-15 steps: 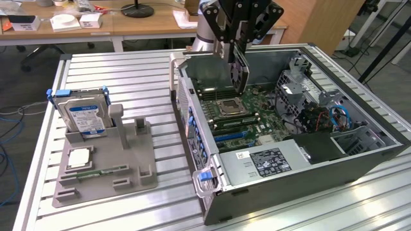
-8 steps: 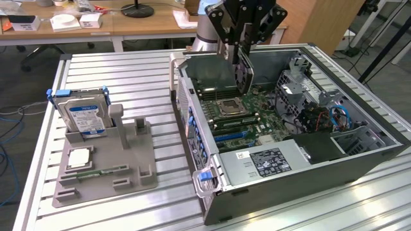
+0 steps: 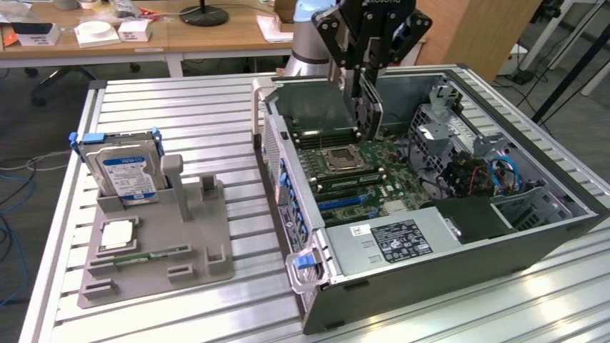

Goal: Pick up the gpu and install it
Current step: 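Pick up the gpu and move the gpu toward the slot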

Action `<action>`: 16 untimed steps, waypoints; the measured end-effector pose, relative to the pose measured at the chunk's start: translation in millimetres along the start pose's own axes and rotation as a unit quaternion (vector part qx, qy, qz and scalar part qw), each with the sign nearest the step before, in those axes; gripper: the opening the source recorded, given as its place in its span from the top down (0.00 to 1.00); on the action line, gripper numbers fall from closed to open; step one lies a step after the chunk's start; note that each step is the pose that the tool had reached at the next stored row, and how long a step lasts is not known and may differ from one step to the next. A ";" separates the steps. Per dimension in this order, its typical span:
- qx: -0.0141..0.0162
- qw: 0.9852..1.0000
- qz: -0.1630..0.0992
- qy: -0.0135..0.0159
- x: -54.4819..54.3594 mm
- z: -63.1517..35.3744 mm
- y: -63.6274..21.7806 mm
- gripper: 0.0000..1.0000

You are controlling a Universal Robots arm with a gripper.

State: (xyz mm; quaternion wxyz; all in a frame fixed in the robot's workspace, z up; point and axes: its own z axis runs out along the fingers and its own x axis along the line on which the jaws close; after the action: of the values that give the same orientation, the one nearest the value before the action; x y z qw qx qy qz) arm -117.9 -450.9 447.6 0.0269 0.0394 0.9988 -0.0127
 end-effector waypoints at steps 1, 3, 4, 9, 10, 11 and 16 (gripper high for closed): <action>0.000 1.000 0.000 0.000 -0.9 0.4 0.1 0.74; 0.000 1.000 0.000 -0.001 -2.6 1.3 0.2 0.74; 0.000 1.000 0.000 -0.002 -3.4 1.7 0.3 0.74; 0.000 1.000 0.000 -0.003 -7.2 3.4 0.6 0.74; 0.000 1.000 0.000 -0.003 -7.9 3.6 0.7 0.74; 0.000 1.000 0.000 -0.004 -8.9 4.0 0.8 0.74; 0.000 1.000 0.000 -0.005 -16.5 6.6 1.5 0.74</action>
State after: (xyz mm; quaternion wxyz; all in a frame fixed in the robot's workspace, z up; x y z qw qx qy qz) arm -101.0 -450.9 441.9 0.0314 0.0395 0.9986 -0.0125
